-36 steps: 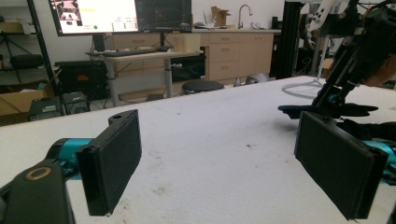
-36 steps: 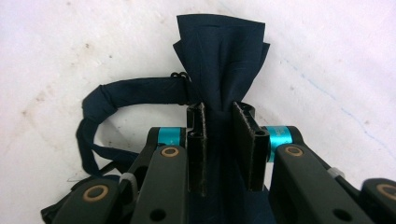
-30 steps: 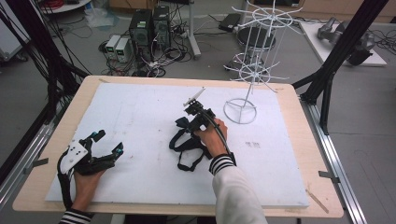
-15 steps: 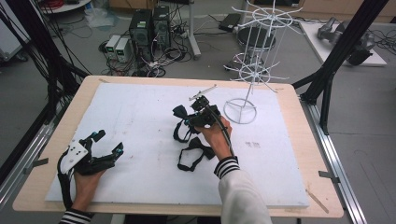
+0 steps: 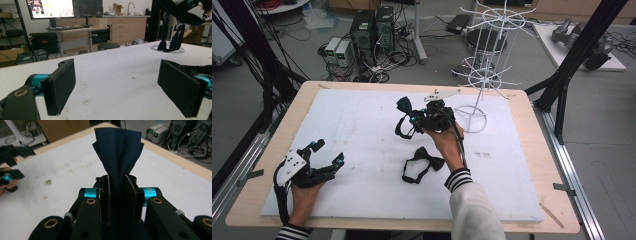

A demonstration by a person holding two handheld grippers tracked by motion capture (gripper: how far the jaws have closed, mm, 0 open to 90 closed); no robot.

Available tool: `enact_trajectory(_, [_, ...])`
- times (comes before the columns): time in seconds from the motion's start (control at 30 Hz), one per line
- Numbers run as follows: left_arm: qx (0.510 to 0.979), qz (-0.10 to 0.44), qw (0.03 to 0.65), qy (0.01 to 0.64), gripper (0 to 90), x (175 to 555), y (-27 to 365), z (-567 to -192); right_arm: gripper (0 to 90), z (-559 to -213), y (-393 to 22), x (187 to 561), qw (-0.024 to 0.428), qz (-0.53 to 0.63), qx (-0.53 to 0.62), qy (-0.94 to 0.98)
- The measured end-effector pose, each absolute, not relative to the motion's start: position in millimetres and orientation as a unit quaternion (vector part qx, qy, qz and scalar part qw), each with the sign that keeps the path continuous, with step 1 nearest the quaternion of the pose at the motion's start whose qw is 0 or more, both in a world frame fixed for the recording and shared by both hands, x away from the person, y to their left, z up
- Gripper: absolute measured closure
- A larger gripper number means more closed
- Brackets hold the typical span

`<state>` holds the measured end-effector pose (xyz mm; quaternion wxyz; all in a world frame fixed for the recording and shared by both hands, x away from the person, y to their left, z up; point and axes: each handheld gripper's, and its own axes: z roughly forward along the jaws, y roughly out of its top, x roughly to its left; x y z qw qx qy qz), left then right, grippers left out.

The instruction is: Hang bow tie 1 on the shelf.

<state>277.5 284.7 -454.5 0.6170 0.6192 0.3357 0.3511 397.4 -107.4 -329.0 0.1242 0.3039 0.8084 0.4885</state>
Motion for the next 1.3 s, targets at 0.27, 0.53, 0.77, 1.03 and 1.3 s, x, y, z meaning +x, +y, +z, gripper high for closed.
enact_trajectory(0.27, [0.619,0.351,0.617,0.337,15.4,277.5,284.7,-454.5,76.1,-322.1,-112.5,391.9,0.146,0.509,0.294,0.795])
enact_trajectory(0.53, [0.619,0.351,0.617,0.336,15.4,277.6,284.7,-454.5,76.1,-314.2,-118.6,382.0,0.164,0.52,0.287,0.788])
enact_trajectory(0.77, [0.622,0.351,0.614,0.336,15.4,277.8,284.6,-454.3,76.1,-302.8,-138.9,372.4,0.182,0.533,0.29,0.774])
enact_trajectory(1.03, [0.623,0.351,0.613,0.336,15.4,277.8,284.6,-454.3,76.1,-292.9,-167.8,364.0,0.201,0.548,0.307,0.752])
enact_trajectory(1.3, [0.623,0.351,0.613,0.337,15.4,277.9,284.3,-454.2,76.1,-287.6,-184.6,353.7,0.221,0.55,0.308,0.744])
